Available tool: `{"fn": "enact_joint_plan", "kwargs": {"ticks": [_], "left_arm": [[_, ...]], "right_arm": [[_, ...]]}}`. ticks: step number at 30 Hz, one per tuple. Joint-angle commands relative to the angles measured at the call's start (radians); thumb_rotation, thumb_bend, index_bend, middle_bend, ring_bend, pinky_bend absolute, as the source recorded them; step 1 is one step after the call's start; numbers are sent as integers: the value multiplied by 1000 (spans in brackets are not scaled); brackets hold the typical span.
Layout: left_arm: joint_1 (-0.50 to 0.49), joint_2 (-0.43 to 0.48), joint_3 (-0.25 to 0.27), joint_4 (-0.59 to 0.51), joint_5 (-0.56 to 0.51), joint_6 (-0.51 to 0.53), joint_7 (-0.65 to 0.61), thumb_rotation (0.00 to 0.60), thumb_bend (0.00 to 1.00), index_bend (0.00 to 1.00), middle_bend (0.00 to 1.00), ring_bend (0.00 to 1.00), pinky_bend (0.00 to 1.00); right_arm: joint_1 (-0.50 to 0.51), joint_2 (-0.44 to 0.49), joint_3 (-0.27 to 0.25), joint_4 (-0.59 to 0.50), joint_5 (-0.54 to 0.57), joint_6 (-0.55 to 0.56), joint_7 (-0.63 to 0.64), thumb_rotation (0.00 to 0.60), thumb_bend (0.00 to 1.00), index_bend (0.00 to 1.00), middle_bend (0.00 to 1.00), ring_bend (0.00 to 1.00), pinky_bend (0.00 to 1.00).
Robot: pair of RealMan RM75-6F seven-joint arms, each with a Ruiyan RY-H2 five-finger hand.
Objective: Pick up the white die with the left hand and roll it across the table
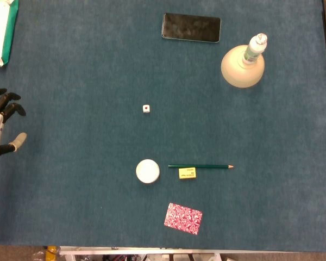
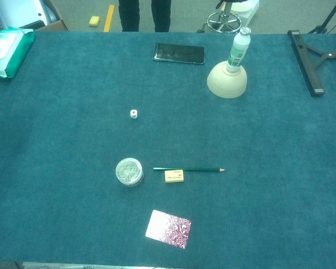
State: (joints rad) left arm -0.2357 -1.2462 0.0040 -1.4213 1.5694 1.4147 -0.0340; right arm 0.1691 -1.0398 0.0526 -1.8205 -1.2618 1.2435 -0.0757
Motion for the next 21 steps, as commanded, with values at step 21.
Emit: {"fn": "enact_joint_plan", "kwargs": {"ticks": [21], "left_arm": [[-30,-28,-9,-36,17,-40,16,600,204,432,281,178,348]], "right_arm": [[22,-16,13,52,-6,-40,53,600,0,285,339,373,575]]}}
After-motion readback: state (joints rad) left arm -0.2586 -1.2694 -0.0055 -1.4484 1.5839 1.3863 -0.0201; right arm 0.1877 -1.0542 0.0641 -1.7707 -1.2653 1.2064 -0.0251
